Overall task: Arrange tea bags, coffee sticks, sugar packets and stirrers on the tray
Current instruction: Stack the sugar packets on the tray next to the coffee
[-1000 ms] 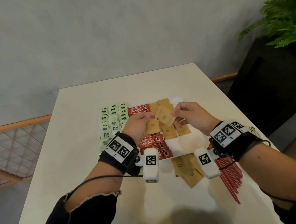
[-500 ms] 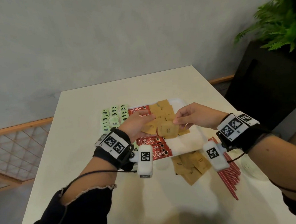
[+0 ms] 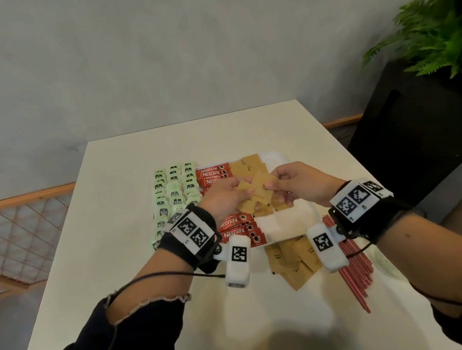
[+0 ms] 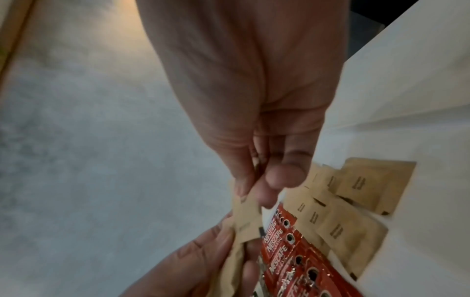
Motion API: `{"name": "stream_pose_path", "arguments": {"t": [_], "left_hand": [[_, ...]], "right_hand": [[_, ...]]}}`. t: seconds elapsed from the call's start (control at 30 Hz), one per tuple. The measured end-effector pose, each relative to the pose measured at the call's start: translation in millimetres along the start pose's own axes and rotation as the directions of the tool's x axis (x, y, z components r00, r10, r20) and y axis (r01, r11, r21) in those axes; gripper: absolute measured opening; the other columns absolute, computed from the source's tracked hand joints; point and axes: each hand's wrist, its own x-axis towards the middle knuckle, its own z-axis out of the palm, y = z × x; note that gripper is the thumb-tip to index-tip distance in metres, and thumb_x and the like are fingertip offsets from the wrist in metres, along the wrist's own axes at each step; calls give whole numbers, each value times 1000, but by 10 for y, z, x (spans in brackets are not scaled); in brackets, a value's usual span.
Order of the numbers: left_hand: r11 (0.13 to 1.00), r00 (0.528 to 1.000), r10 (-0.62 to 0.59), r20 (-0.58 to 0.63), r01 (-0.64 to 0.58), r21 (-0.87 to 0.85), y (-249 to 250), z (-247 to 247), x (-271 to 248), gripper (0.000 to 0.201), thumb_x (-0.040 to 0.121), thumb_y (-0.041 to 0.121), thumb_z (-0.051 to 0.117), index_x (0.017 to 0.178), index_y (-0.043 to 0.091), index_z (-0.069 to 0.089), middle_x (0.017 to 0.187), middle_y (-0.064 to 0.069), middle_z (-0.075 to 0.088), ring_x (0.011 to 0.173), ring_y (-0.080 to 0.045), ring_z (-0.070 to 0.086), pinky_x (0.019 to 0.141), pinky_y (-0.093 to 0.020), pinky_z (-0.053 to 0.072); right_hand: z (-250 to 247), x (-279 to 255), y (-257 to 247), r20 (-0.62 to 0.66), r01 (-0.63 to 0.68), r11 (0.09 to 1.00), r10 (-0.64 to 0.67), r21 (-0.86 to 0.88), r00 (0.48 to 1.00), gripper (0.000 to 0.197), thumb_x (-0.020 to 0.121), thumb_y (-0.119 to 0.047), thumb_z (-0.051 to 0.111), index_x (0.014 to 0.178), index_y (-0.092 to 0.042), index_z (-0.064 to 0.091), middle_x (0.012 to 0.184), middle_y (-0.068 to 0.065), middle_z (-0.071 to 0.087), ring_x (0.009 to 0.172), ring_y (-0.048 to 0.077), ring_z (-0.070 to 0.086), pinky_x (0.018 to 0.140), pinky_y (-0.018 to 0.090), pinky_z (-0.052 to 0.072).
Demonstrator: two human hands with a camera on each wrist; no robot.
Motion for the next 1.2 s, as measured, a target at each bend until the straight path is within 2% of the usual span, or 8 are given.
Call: {"name": "stream_pose_path", "arguments": {"t": [0.13, 0.27, 0.5, 0.7, 0.9, 1.0, 1.1, 1.2], "left_hand": [[1000, 984, 6, -177, -3, 20, -67, -125, 41, 26, 98, 5, 48, 106, 20, 68, 109, -10, 72, 99, -29, 68, 95, -51, 53], [1000, 943, 1, -333, 0, 2, -161, -275, 64, 32, 97, 16, 51, 81, 28, 76, 97, -11, 73, 88, -28, 58, 95, -58, 48], [982, 935, -16, -354, -51, -181, -140, -304, 96, 19, 99, 13, 55, 103, 13, 74, 96, -6, 76, 87, -22, 73, 80, -40, 60], [981, 941, -4, -339, -63, -186, -135, -228, 127, 15, 96, 15, 59, 106, 15, 71, 100, -6, 75, 84, -17, 72, 72, -32, 59], [963, 941, 23, -337, -112, -247, -89, 23, 196, 17, 95, 8, 59, 107, -4, 63, 106, -16, 71, 93, -25, 71, 79, -33, 59], [984, 961, 49, -271, -94, -153, -22, 143, 153, 17, 90, 5, 66, 104, 0, 58, 101, -14, 66, 81, -17, 68, 75, -32, 60], [997, 991, 47, -124, -53, -51, 32, 222, 119, 44, 83, 5, 74, 120, 10, 50, 96, -6, 68, 77, -16, 68, 79, -36, 60], [939, 988, 106, -111, -63, 337, 63, 297, 135, 48, 80, 16, 78, 119, 17, 51, 99, 0, 68, 83, -16, 66, 74, -34, 57]], "right_hand": [[-76, 104, 179, -1, -64, 942, 68, -331, 998, 21, 91, -20, 66, 91, 1, 65, 69, 8, 66, 55, 16, 61, 53, 23, 50], [3, 180, 353, 34, -138, 820, 188, -555, 982, 14, 84, -22, 75, 80, -11, 67, 67, 3, 69, 56, 12, 65, 57, 21, 53], [187, 398, 403, -39, -117, 820, 114, -560, 993, 16, 84, -17, 73, 94, -12, 62, 68, 3, 68, 56, 14, 64, 55, 22, 51], [128, 391, 252, -197, -54, 879, -46, -474, 979, 31, 91, -43, 59, 99, -14, 62, 91, -1, 64, 75, 13, 58, 59, 22, 43], [128, 258, 27, -27, 1, 976, -7, -217, 1000, 30, 89, -39, 65, 97, -9, 67, 84, 1, 69, 70, 12, 62, 59, 25, 50], [23, 236, -14, -134, 45, 992, -61, -120, 989, 29, 90, -26, 67, 86, 3, 61, 70, 6, 63, 65, 17, 59, 54, 23, 48], [-93, 170, -46, -149, 89, 993, -99, -71, 984, 26, 89, -21, 68, 90, 5, 65, 70, 7, 60, 59, 10, 56, 50, 20, 45], [-197, 121, 7, -128, 87, 989, -102, -120, 986, 23, 91, -19, 66, 94, 4, 66, 68, 10, 61, 54, 12, 53, 49, 20, 44]]}}
